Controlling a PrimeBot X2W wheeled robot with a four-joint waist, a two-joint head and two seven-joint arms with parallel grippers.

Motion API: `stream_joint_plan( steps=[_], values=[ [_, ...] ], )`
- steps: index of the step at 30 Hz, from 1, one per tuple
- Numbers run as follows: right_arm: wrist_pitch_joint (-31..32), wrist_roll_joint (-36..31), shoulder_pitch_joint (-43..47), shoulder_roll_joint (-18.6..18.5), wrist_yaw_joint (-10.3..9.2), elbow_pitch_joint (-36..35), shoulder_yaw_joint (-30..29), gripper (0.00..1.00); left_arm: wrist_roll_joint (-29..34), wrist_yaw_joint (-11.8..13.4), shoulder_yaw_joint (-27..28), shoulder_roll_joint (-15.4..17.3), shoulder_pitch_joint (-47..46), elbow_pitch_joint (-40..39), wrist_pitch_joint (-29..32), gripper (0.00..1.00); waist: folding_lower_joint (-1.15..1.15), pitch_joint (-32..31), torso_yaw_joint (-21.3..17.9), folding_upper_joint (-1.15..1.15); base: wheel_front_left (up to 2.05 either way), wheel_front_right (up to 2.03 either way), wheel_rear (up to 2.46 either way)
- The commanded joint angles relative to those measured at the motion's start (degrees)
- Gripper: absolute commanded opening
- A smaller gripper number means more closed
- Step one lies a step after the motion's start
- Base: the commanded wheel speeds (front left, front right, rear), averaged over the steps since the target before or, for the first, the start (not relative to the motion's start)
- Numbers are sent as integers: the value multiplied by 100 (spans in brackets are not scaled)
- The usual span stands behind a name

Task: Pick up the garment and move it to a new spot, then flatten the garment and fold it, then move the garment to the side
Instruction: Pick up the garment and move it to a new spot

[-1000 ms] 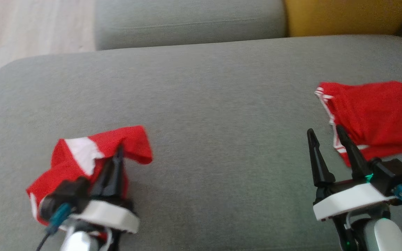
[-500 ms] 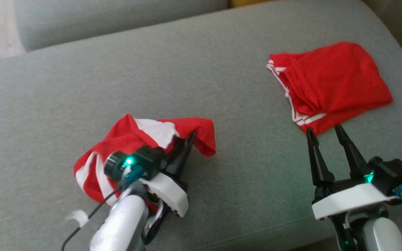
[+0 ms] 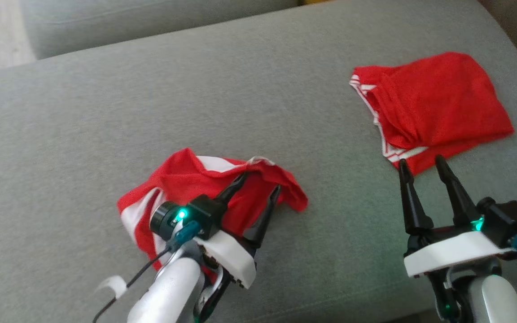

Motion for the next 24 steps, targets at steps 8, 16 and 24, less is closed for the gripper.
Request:
stream_joint_plan(
  steps=[8,16,24],
  values=[
    [55,-136,-135,-19,37,-264,31,100,-61,612,834,333,476,-1221,-76,100,0,-346,610,0,0,0,0],
    [142,-223,-32,-19,37,-282,-28,100,-18,1221,1794,740,965,-1644,-77,100,0,-580,1041,0,0,0,0],
    [218,-296,115,-19,37,-262,-86,100,16,1301,2250,1053,1428,-1749,-77,100,0,-818,1280,0,0,0,0]
  ],
)
